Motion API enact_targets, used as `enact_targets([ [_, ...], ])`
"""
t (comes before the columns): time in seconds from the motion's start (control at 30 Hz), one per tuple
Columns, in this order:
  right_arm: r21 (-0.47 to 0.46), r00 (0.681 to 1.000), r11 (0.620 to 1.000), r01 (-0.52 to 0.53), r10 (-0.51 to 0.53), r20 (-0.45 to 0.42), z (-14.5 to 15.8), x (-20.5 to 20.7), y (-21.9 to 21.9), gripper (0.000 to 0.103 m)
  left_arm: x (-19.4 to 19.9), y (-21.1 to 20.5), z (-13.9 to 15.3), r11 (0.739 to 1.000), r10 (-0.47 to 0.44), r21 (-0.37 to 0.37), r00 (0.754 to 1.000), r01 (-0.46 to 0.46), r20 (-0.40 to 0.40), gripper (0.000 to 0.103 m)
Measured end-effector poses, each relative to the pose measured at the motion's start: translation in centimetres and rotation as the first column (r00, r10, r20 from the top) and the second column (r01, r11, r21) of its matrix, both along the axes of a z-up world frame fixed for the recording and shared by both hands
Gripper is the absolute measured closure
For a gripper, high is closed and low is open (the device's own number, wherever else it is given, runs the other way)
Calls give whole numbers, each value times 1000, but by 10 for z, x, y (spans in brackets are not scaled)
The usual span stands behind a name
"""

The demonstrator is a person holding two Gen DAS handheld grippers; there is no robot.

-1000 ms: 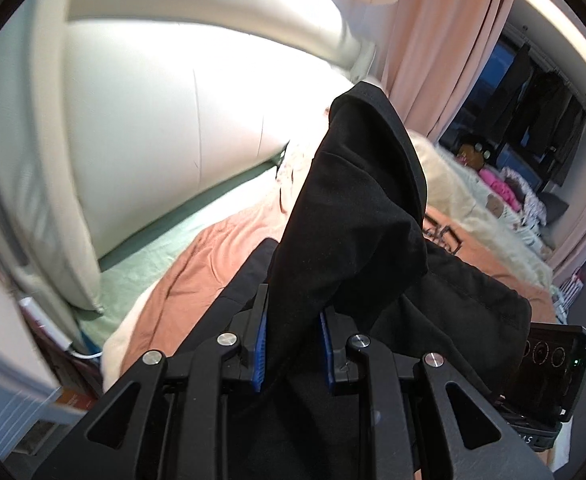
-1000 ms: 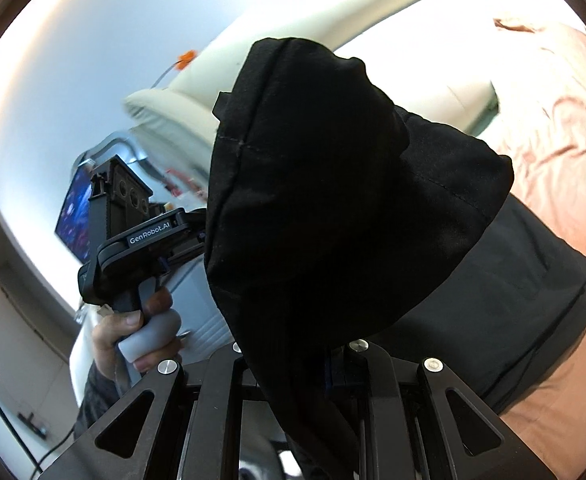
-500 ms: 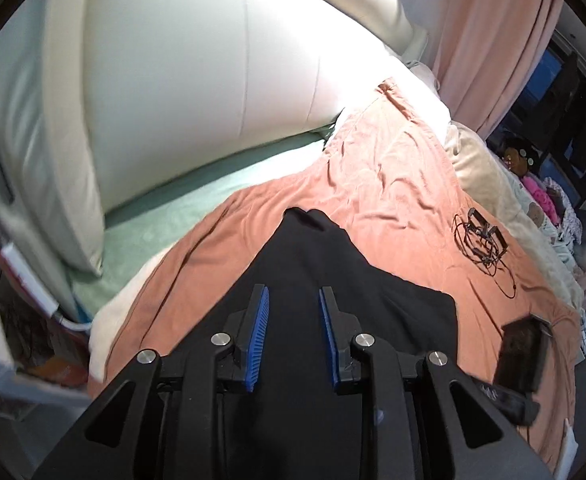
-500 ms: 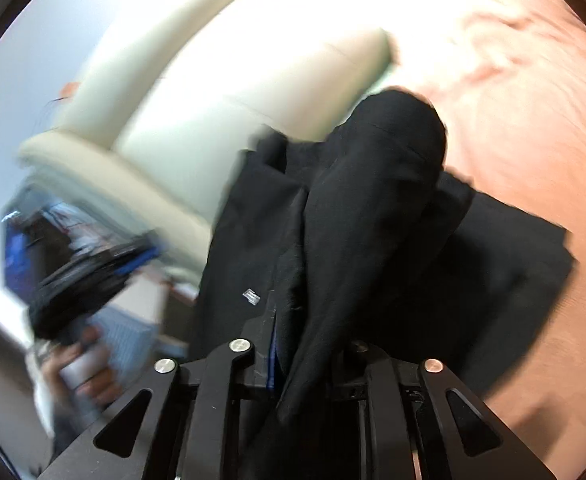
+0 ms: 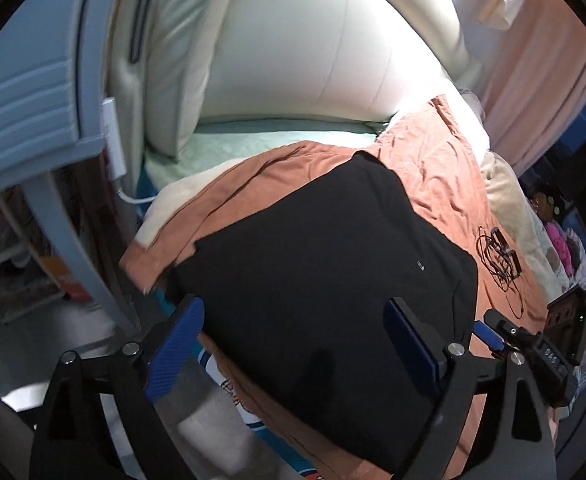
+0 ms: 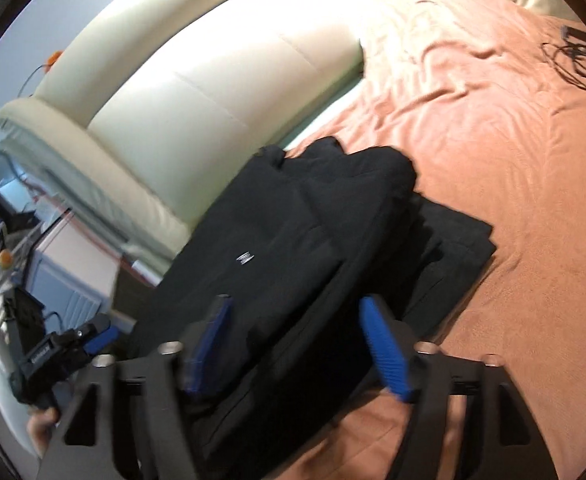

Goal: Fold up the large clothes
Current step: 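Carry the folded shirt to the bed corner by the headboard and lower it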

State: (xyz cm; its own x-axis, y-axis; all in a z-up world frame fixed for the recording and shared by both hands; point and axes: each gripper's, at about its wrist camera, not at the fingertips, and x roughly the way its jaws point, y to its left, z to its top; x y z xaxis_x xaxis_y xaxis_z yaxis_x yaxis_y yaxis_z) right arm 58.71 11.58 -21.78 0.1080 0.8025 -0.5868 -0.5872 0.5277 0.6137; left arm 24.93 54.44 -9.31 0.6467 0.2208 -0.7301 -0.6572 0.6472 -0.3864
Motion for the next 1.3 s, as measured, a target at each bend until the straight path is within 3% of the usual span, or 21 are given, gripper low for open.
enact_targets([
  [0.1,9,998,999,-46,46,-43,-1,-4,10,26,-6,-5,-15,999,27,-35,999,-28,-20,10],
  [0.23,6,993,998,-64,65,-101,-8,-5,23,26,-8,2,-47,985,67,-157,998,-70,-21,10],
  [0.37,19,980,997,-73,76,-184,-23,-2,32,27,-3,10,-67,966,85,-247,996,-74,33,10],
  [0.43,21,975,998,-64,67,-211,-28,0,34,47,1,16,-68,965,102,-246,994,-88,43,10],
  [0.47,24,974,998,-59,63,-218,-30,2,34,65,3,18,-66,968,113,-230,993,-101,37,11],
  [0.5,30,971,998,-57,62,-231,-32,4,34,76,6,20,-62,973,117,-205,992,-107,36,20],
  [0.57,61,967,997,-57,70,-243,-31,6,31,86,12,23,-57,976,103,-194,994,-95,33,24],
  [0.67,59,983,996,-70,79,-168,-21,1,29,90,24,26,-51,982,78,-174,997,-73,21,28],
  [0.9,93,992,996,15,-3,-127,-26,-13,16,90,48,37,-51,990,25,-141,1000,-25,-1,30],
  [1.13,41,990,999,-6,12,-143,-27,-3,28,86,38,30,-53,992,20,-121,1000,-22,-15,30],
  [1.17,12,990,1000,-6,7,-143,-27,-3,28,76,35,25,-53,993,18,-116,1000,-20,-18,30],
  [1.2,-6,991,1000,-2,1,-137,-27,-4,27,61,32,21,-54,993,18,-113,1000,-21,-23,30],
  [1.27,-65,993,998,25,-33,-114,-26,-7,21,45,29,10,-57,993,11,-114,999,-14,-33,30],
  [1.3,-72,993,997,27,-35,-116,-28,-7,17,45,26,2,-58,993,-1,-116,999,-3,-35,30],
])
